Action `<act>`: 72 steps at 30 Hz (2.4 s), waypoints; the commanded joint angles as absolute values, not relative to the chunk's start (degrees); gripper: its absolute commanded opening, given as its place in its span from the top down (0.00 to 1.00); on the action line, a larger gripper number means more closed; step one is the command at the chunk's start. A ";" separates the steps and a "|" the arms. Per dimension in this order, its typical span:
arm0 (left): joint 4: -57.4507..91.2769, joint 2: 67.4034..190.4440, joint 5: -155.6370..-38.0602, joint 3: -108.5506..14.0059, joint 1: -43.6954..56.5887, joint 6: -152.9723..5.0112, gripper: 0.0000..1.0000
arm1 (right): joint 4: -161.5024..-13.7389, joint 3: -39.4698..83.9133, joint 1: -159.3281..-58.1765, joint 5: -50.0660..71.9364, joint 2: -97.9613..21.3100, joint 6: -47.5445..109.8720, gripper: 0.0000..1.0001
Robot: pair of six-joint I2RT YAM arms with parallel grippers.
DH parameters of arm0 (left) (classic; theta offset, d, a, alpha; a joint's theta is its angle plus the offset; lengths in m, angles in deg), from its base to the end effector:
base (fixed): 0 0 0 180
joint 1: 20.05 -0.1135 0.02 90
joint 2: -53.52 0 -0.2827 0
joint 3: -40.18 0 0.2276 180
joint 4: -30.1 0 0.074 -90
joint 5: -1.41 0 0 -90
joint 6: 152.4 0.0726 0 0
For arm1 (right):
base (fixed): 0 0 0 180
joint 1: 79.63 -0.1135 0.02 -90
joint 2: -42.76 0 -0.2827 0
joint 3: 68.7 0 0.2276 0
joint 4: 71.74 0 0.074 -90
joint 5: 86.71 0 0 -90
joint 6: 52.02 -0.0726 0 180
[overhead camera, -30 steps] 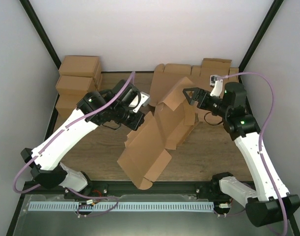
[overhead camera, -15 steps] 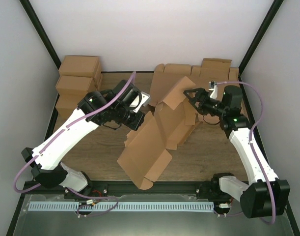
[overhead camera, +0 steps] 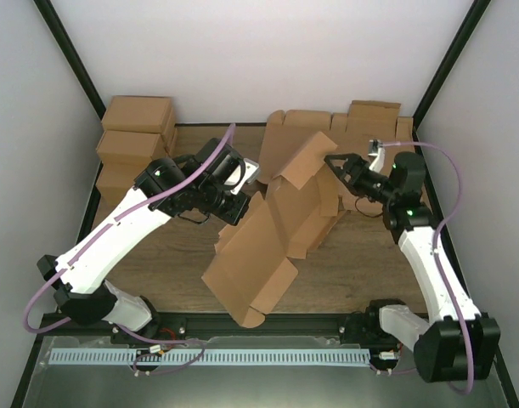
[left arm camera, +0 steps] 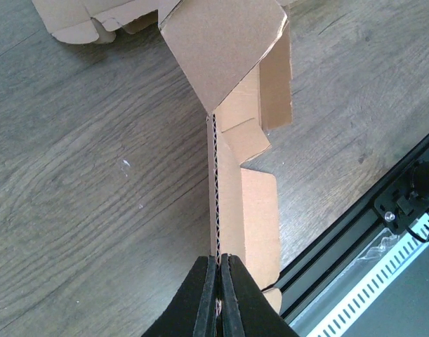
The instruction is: Fold the paper box
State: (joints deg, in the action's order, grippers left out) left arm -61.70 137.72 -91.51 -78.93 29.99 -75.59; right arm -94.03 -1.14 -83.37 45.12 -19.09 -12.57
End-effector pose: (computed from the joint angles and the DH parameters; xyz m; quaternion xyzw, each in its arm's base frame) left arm 0.1629 -0.2002 0.4023 0.3098 0.9068 -0.1701 0.2298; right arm 0.2322 0.0637 0.3489 0.1016 0.7720 0.5094 0.3663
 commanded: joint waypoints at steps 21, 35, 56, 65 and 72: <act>-61.36 136.98 -88.81 -79.48 30.33 -73.41 0.96 | -75.63 -7.84 -78.32 41.54 -28.27 37.38 0.23; -60.22 136.08 -89.61 -78.35 30.33 -73.30 0.96 | -76.50 4.23 -76.68 55.54 -44.15 45.59 0.46; -59.44 136.83 -85.71 -80.53 30.23 -75.61 0.96 | -70.65 -3.00 -83.60 45.99 -37.37 45.81 0.85; -56.15 136.27 -81.44 -82.06 29.13 -79.67 0.96 | -66.63 -15.27 -90.39 31.74 -21.26 36.91 0.99; -49.72 133.91 -80.58 -79.36 29.15 -81.98 0.96 | -64.21 -24.35 -100.05 16.30 -9.69 28.78 0.99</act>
State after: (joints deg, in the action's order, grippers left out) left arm -59.41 136.43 -80.97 -80.03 29.05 -80.25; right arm -67.58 -20.66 -94.28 25.10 -15.29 35.45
